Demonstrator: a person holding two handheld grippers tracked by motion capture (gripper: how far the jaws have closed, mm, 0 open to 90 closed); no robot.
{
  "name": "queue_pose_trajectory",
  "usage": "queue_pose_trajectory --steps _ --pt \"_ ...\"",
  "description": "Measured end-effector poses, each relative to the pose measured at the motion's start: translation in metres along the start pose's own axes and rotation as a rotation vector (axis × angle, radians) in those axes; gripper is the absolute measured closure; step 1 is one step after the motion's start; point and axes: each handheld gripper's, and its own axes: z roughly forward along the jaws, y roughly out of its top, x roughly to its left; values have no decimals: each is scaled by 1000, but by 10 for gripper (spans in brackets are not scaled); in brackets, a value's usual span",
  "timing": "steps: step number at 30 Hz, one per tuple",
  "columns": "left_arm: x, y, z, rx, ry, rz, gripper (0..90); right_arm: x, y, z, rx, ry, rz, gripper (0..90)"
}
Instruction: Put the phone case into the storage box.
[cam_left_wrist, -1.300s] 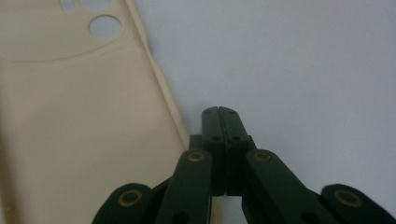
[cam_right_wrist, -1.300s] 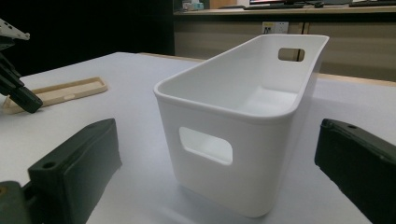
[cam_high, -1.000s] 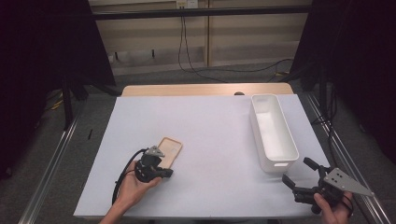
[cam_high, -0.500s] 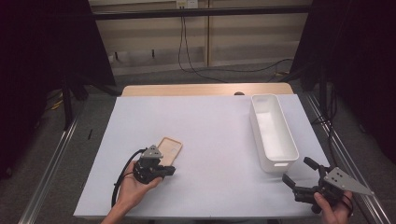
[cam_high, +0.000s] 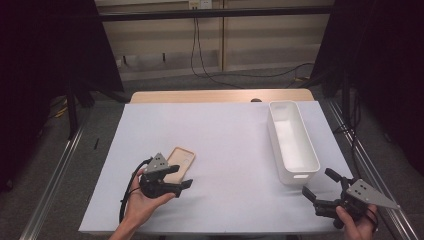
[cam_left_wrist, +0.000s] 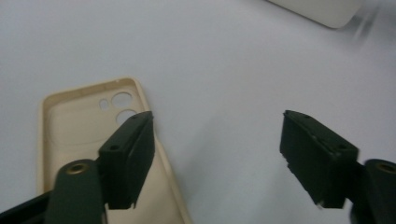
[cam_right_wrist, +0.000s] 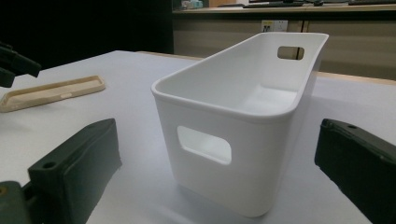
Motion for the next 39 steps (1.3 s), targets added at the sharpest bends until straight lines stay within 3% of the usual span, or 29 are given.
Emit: queue_pose_trajectory --steps 4,8,10,11,12,14,16,20,23,33,34,39 --pt "0 1 -2 -38 24 -4 92 0 0 0 -1 -1 1 0" --pt "3 1 -10 -89 21 -25 61 0 0 0 -1 0 1 0" --pt "5 0 -15 -101 45 -21 61 -1 0 0 0 2 1 0" --pt "9 -2 -19 -101 81 -18 63 -1 0 1 1 4 2 0" --pt "9 -2 -19 -101 81 -18 66 -1 0 1 0 3 1 0" --pt "14 -4 -24 -113 112 -59 67 -1 0 1 2 3 -2 0" --pt "24 -7 -30 -108 115 -115 61 0 0 1 2 2 -2 0" --pt "30 -8 -35 -102 142 -133 59 0 0 1 2 3 -2 0" --pt "38 -8 -38 -58 163 -149 56 -1 0 1 2 3 1 0" --pt "58 -6 -35 24 162 -196 52 -1 0 1 1 3 -2 0" --pt "62 -4 -32 56 166 -193 51 -1 0 2 3 6 -6 0" --pt "70 -1 -25 109 150 -191 53 0 0 2 4 8 -4 0"
